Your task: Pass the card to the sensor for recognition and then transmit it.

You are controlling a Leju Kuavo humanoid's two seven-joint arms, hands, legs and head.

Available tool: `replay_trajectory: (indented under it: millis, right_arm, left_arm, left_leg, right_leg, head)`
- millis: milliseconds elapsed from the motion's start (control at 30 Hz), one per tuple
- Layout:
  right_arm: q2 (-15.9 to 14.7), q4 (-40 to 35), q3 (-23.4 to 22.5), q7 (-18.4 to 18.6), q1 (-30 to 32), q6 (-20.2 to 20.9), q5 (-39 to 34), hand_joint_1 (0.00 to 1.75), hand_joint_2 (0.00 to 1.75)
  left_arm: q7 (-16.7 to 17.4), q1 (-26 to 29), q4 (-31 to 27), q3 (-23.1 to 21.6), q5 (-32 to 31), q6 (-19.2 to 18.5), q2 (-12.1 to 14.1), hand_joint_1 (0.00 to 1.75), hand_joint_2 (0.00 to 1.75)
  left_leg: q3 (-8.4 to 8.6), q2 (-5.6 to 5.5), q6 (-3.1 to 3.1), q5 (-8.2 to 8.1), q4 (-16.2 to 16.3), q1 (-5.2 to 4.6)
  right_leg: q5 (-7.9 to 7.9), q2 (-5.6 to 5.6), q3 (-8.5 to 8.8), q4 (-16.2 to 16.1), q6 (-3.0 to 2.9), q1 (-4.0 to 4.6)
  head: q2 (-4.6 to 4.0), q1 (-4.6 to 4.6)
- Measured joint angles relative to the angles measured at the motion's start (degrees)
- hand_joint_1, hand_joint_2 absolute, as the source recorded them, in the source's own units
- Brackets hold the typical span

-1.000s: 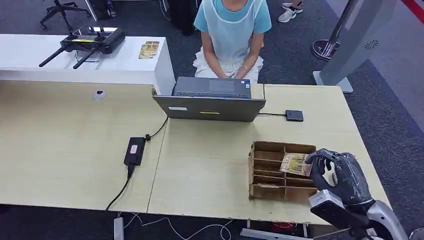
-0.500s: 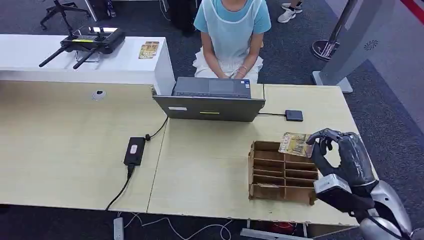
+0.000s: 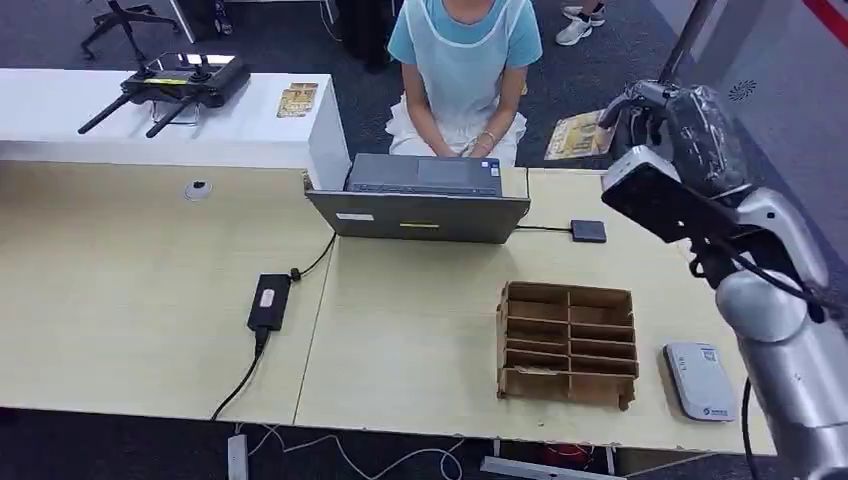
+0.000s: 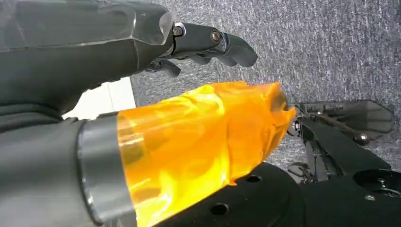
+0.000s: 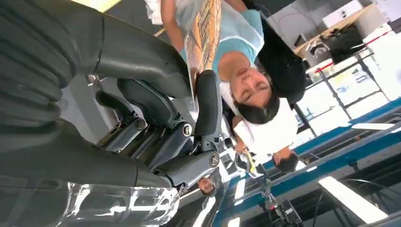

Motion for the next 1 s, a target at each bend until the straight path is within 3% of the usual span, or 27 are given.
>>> replay_trajectory:
  millis: [133,300,500,1000]
  right_arm:
    - [1.64,4.68,2.91,3.35,-6.54,0.59,0.9,1.75,1.75]
    - [4.76,15.74,8.23,11.38,-18.35,2.14,7.45,1.75,1.75]
    - [8.92,29.16,12.79,15.63,-27.35,2.91,11.46,1.75,1.75]
    - [15.52,58.55,15.21,22.34,-35.37,4.26,15.5,1.75,1.75]
  left_arm:
    - [0.48,-0.11,0.0,0.0,-0.83,-0.07,0.04,0.0,0.0]
    - [1.11,-0.57,-0.02,0.0,-2.79,-0.2,0.31,0.0,0.0]
    - [1.81,-0.73,-0.09,0.0,-4.61,-0.28,0.48,0.0,0.0]
    - [3.8,-1.32,-0.55,0.0,-5.51,-0.52,0.83,0.0,0.0]
  left_leg:
    - [-0.04,-0.03,-0.01,0.01,0.0,0.0]
    - [-0.03,-0.05,-0.05,0.05,0.0,0.01]
    - [-0.02,-0.07,-0.06,0.08,0.01,0.01]
    - [-0.02,-0.09,-0.06,0.08,0.03,0.0]
  right_leg:
    - [0.0,-0.02,-0.01,0.01,0.0,0.0]
    - [0.0,-0.04,-0.02,0.02,0.0,0.01]
    - [0.02,-0.03,-0.03,0.03,0.01,0.0]
    - [0.03,-0.04,-0.02,0.01,0.03,0.0]
  head:
    - [0.0,-0.02]
    - [0.0,-0.02]
    - [-0.02,0.0]
    - [-0.02,0.0]
